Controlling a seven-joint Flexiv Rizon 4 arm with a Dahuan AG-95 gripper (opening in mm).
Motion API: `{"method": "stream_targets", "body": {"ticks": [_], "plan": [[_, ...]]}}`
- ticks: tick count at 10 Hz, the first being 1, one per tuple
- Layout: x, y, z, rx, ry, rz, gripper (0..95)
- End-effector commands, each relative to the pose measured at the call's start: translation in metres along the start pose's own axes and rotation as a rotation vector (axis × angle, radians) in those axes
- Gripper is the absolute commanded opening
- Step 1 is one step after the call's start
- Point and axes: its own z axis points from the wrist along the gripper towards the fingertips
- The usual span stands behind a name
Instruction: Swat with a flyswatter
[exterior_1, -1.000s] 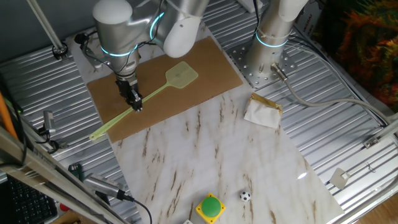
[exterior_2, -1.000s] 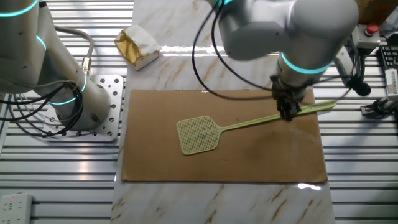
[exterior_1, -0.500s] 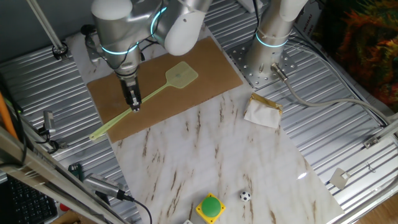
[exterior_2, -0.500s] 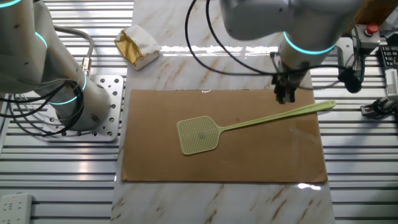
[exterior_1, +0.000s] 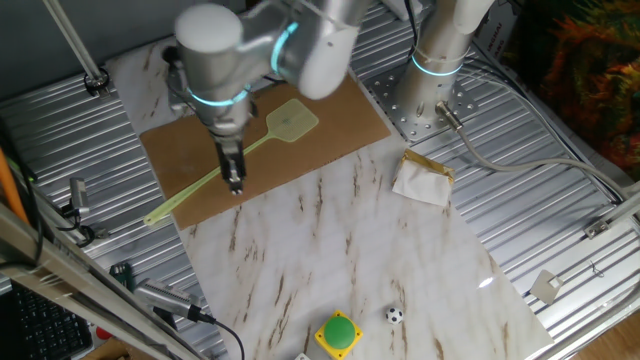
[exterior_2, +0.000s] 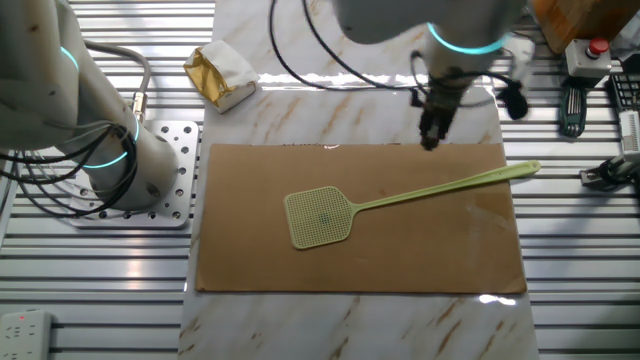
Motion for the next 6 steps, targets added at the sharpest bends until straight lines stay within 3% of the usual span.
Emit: {"method": "stream_targets", "body": {"ticks": [1,6], "plan": [[0.0054,0.0062,0.0017,-0.001,0.011,-0.041,38.0],[0.0062,0.0079,-0.0004,0.007,0.020,-0.093,38.0]]}}
